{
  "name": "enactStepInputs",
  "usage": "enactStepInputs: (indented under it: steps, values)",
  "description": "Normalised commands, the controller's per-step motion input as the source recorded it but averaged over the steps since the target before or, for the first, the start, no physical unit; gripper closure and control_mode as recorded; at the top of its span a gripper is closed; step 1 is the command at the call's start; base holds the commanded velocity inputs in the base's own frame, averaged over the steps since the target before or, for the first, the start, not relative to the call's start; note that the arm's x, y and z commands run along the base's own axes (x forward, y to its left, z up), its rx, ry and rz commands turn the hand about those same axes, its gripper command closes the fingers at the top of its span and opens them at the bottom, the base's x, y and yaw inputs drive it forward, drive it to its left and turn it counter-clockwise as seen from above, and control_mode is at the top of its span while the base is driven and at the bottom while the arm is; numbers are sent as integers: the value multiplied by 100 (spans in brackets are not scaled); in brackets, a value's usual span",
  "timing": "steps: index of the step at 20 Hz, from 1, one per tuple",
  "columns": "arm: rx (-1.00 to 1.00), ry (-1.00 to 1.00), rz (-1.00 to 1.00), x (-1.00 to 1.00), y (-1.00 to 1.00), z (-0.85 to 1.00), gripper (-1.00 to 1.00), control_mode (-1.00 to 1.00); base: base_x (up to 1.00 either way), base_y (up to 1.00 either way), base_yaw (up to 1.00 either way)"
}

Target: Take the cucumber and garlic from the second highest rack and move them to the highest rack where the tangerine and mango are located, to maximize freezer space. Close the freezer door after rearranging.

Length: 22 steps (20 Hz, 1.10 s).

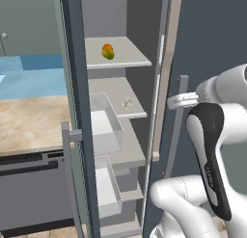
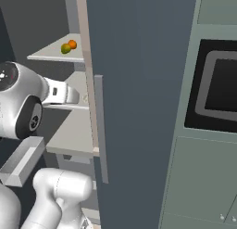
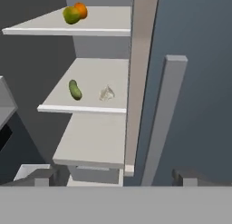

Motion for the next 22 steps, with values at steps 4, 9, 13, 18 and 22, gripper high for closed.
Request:
enactStepInputs:
  steps: [4, 9, 13, 18, 22]
  values:
    - [0, 4, 0, 0, 9, 0, -100, 100, 0, 11, 0]
    - [0, 0, 0, 0, 0, 0, -100, 100, 0, 35, 4]
    - [0, 0, 0, 0, 0, 0, -100, 100, 2, 31, 18]
    - [0, 0, 0, 0, 0, 0, -100, 100, 8, 14, 17]
    - [0, 0, 0, 0, 0, 0, -100, 100, 23, 3, 5]
